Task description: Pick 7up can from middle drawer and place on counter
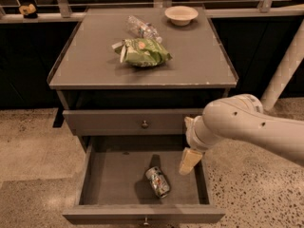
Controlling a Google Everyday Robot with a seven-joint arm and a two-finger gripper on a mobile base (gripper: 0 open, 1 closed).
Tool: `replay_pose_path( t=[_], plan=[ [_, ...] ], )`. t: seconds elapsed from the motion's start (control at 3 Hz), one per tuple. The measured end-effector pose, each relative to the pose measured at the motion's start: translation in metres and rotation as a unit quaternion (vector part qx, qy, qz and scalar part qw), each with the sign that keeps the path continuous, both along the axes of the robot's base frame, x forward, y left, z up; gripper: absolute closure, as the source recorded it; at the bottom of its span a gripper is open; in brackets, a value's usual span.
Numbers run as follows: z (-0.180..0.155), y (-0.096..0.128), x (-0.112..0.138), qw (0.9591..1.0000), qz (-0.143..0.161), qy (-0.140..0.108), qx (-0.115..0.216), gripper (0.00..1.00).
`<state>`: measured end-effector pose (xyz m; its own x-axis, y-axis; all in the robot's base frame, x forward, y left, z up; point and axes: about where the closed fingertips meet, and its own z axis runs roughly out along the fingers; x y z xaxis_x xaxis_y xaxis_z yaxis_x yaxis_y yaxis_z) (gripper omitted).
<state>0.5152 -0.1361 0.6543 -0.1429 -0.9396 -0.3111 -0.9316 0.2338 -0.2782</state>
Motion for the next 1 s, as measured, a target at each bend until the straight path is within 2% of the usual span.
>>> replay_pose_path(
  t=[0.33,0.67,1.0],
  plan=[
    [-0.051,0.01,0.026,0.9985,-0.004,0.053,0.014,0.0],
    [-0.051,0.01,0.026,0.9985,-0.004,0.053,0.014,0.0],
    [-0.072,0.014,0.027,0.9972,-0.002,0.071,0.023,0.0]
  ],
)
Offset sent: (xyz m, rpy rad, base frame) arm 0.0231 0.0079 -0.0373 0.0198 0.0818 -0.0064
